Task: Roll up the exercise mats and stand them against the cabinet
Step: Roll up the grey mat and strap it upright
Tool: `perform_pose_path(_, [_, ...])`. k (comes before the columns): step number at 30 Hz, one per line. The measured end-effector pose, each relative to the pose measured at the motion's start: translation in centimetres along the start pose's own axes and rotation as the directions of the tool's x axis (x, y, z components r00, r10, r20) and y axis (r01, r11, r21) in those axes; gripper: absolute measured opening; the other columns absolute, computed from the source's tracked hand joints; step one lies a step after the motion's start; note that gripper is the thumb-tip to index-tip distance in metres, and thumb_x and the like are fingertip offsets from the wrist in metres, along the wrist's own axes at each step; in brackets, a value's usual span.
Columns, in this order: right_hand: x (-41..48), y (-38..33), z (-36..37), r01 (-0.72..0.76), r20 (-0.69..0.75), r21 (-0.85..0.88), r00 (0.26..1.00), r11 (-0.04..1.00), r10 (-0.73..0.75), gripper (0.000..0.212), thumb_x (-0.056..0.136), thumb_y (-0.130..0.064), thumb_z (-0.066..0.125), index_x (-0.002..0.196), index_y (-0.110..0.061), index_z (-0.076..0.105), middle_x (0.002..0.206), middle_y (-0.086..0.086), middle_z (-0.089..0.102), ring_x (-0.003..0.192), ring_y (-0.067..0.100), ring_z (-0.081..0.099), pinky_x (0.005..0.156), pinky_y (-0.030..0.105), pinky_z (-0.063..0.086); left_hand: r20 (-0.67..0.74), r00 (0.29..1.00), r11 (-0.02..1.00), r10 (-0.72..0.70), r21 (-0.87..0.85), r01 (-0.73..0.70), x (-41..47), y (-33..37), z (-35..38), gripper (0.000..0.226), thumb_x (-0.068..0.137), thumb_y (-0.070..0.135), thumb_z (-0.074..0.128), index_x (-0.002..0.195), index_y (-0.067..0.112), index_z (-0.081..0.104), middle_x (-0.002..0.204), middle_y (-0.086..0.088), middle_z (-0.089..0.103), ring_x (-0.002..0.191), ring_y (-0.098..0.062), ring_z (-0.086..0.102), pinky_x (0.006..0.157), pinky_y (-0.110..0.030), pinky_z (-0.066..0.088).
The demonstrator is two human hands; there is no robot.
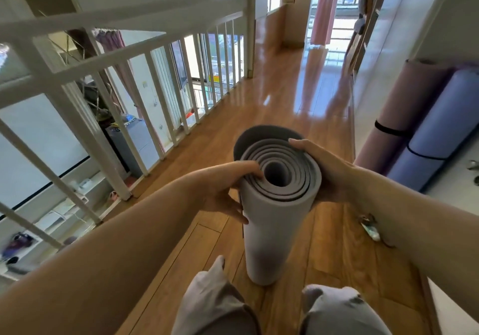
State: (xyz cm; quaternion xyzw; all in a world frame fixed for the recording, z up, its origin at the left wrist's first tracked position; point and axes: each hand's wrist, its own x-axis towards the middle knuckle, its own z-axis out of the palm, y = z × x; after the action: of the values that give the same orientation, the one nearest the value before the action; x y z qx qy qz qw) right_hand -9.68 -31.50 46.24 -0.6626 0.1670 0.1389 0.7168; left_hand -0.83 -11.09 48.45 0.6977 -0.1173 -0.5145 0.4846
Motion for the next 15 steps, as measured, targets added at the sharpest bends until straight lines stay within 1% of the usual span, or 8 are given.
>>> perform_pose_path(2, [-0.1,-0.3,-0.3,0.005,0.009,-0.001,1.0,1.0,-0.005,0.072,0.079,-0.071,0.053,0.13,-0.02,0.055,0.128,0.023,0.057,0.12,0.048,0.049,0.096,0.074,0.033,-0.031,0.999,0.999,-0.025,0.038,0.027,0.0,0.6,0.4,0.057,0.082,0.031,0.068,0.132,0.021,0.043,0.125,-0.012,0.054,0.107,-0.039,0.059,0.077,-0.049,0.058])
perform_pose_path(5, [-0.3,-1.3,-0.8,0.029,-0.052,-0.019,0.998,0.999,-0.03,0.069,0.086,-0.066,0.047,0.13,-0.013,0.053,0.125,0.026,0.057,0.117,0.049,0.051,0.1,0.07,0.035,0.001,0.999,0.991,-0.037,0.129,0.036,-0.1,0.8,1.2,0.049,0.087,0.026,0.065,0.131,0.02,0.044,0.12,-0.013,0.057,0.103,-0.037,0.062,0.079,-0.048,0.057])
perform_pose_path(7, [-0.2,-2.1,-1.0,0.036,-0.118,-0.066,0.992,0.997,-0.044,0.062,0.093,-0.06,0.039,0.123,-0.008,0.055,0.109,0.021,0.066,0.098,0.04,0.062,0.095,0.057,0.046,0.037,0.999,0.989,-0.016,0.15,0.01,-0.1,0.6,1.6,0.042,0.088,0.024,0.063,0.126,0.027,0.045,0.118,-0.01,0.057,0.102,-0.034,0.064,0.081,-0.048,0.057])
perform_pose_path(9, [-0.1,-2.8,-1.2,-0.016,-0.209,-0.109,0.978,0.994,-0.007,0.055,0.098,-0.053,0.033,0.11,-0.004,0.056,0.083,0.013,0.068,0.075,0.026,0.064,0.078,0.042,0.053,0.059,0.998,0.986,0.005,0.165,-0.015,-0.3,0.3,1.8,0.04,0.088,0.026,0.063,0.122,0.034,0.043,0.117,-0.007,0.057,0.1,-0.033,0.065,0.081,-0.049,0.057])
perform_pose_path(10, [-0.2,-3.0,-1.1,-0.044,-0.254,-0.138,0.967,0.989,0.008,0.051,0.1,-0.05,0.033,0.104,-0.004,0.056,0.074,0.009,0.066,0.068,0.022,0.062,0.072,0.036,0.052,0.073,0.997,0.985,0.007,0.173,-0.02,-0.4,0.2,1.8,0.042,0.088,0.027,0.063,0.123,0.036,0.04,0.118,-0.006,0.055,0.1,-0.033,0.064,0.081,-0.049,0.057])
perform_pose_path(11, [-0.2,-3.2,-0.9,-0.061,-0.283,-0.176,0.959,0.983,0.009,0.048,0.101,-0.048,0.032,0.1,-0.005,0.056,0.07,0.007,0.064,0.065,0.021,0.06,0.069,0.033,0.05,0.086,0.996,0.983,0.006,0.182,-0.022,-0.5,0.1,1.8,0.046,0.088,0.029,0.063,0.125,0.038,0.037,0.12,-0.005,0.053,0.102,-0.034,0.063,0.081,-0.05,0.057])
perform_pose_path(13, [0.1,-3.2,-0.6,-0.059,-0.318,-0.283,0.948,0.957,-0.036,0.046,0.101,-0.045,0.033,0.099,-0.006,0.057,0.074,0.007,0.061,0.068,0.022,0.058,0.069,0.032,0.049,0.109,0.994,0.98,0.0,0.199,-0.022,-0.7,-0.3,1.6,0.058,0.083,0.035,0.066,0.129,0.04,0.032,0.128,-0.005,0.048,0.108,-0.036,0.06,0.082,-0.052,0.056])
perform_pose_path(15, [0.4,-2.8,-0.5,-0.061,-0.347,-0.385,0.934,0.921,-0.083,0.044,0.102,-0.042,0.035,0.101,-0.005,0.059,0.079,0.009,0.062,0.072,0.024,0.058,0.067,0.032,0.049,0.117,0.993,0.977,-0.007,0.212,-0.018,-0.9,-0.9,1.4,0.074,0.075,0.042,0.068,0.134,0.047,0.024,0.137,-0.004,0.042,0.113,-0.038,0.056,0.081,-0.052,0.056])
